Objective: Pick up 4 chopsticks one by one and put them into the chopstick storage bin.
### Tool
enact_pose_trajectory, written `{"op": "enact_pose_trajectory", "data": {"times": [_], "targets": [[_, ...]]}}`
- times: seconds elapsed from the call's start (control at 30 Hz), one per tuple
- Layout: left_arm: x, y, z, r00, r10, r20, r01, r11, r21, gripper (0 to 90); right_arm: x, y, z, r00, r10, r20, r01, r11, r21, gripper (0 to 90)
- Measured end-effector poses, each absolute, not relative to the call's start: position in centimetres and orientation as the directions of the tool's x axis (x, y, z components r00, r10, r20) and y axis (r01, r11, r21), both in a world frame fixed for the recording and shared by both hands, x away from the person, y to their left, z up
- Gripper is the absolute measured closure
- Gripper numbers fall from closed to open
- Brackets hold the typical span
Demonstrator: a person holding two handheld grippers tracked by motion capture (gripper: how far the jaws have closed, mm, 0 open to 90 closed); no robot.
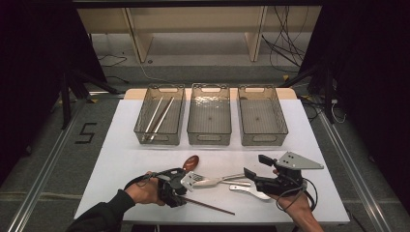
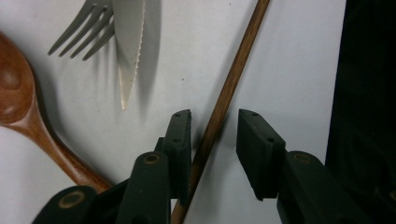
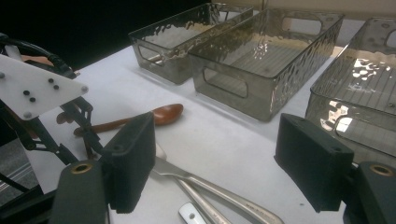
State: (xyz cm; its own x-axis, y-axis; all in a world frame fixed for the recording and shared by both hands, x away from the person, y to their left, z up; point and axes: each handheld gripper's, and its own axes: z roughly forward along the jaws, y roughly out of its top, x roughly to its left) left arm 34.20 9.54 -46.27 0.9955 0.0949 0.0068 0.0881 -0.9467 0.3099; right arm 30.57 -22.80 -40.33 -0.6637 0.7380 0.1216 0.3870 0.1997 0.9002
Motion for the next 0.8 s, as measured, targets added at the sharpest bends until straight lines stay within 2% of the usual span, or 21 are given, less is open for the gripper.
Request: {"op": "enact_pose_trajectory", "data": {"times": [0.57, 0.8], "targets": [[33.88, 9.24, -46.33, 1.0, 0.009, 0.007, 0.007, -0.959, 0.285, 81.8, 30.62, -22.77, -40.34, -0.665, 0.737, 0.119, 0.385, 0.202, 0.901, 29.6], [33.82, 9.43, -46.24, 1.0, -0.007, 0.014, -0.011, -0.959, 0.284, 83.0, 30.61, -22.76, -40.34, -0.665, 0.737, 0.12, 0.386, 0.201, 0.9, 29.6]]}}
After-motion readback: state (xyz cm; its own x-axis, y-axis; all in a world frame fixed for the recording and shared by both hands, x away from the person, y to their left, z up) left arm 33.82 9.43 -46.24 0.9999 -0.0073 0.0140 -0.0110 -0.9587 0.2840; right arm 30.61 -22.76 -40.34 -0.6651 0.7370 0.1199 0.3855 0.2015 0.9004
